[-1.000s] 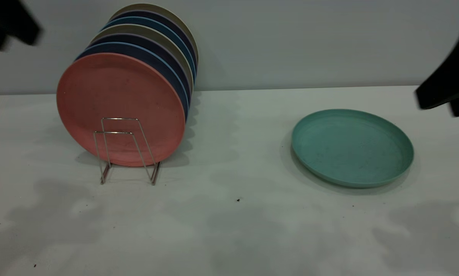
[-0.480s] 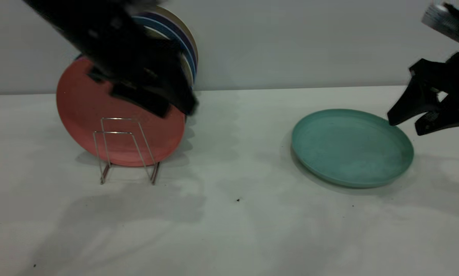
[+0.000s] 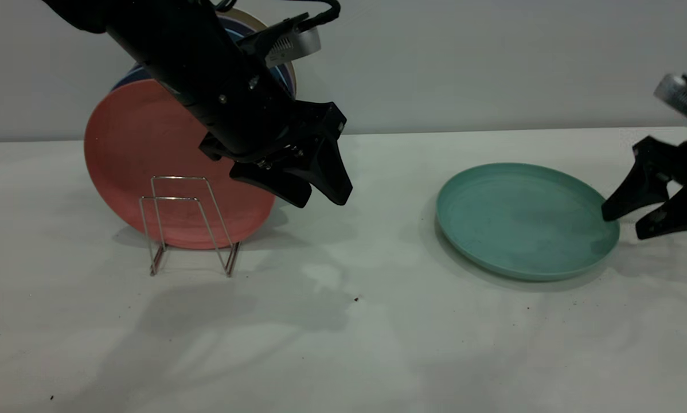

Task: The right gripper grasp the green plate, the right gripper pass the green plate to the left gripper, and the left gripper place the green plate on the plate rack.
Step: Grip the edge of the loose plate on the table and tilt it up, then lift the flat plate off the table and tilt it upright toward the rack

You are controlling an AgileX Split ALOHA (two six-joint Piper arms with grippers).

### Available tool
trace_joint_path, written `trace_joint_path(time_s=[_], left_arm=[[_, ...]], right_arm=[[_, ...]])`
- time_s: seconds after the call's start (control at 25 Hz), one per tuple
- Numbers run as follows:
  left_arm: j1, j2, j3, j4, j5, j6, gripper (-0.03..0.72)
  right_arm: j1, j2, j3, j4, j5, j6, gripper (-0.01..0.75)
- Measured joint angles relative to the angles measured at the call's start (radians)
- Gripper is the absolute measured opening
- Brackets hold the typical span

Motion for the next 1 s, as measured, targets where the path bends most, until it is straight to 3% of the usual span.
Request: trace_joint_path(time_s=[0.4, 0.52, 0.6, 0.68, 1.0], left_arm=[[0.0, 0.0, 0.0, -0.001, -0.002, 0.0, 0.507], [0.0, 0.0, 0.0, -0.002, -0.003, 0.0, 0.507], [0.0, 0.0, 0.0, -0.008, -0.004, 0.0, 0.507], [0.0, 0.001, 0.0, -0.027, -0.008, 0.0, 0.507], [-0.001, 0.044, 0.0, -0.221, -0.065, 0.003, 0.507]], right_arm=[[0.007, 0.147, -0.139, 0.065, 0.065, 0.0, 0.379], [0.016, 0.163, -0.153, 0.079, 0.061, 0.0, 0.232], [0.022, 0.17, -0.156, 0.092, 0.053, -0.012, 0.084], [0.026, 0.173, -0.156, 0.119, 0.055, -0.06, 0.028], [0.037, 0.19, -0.194, 0.299, 0.3, -0.319, 0.015]])
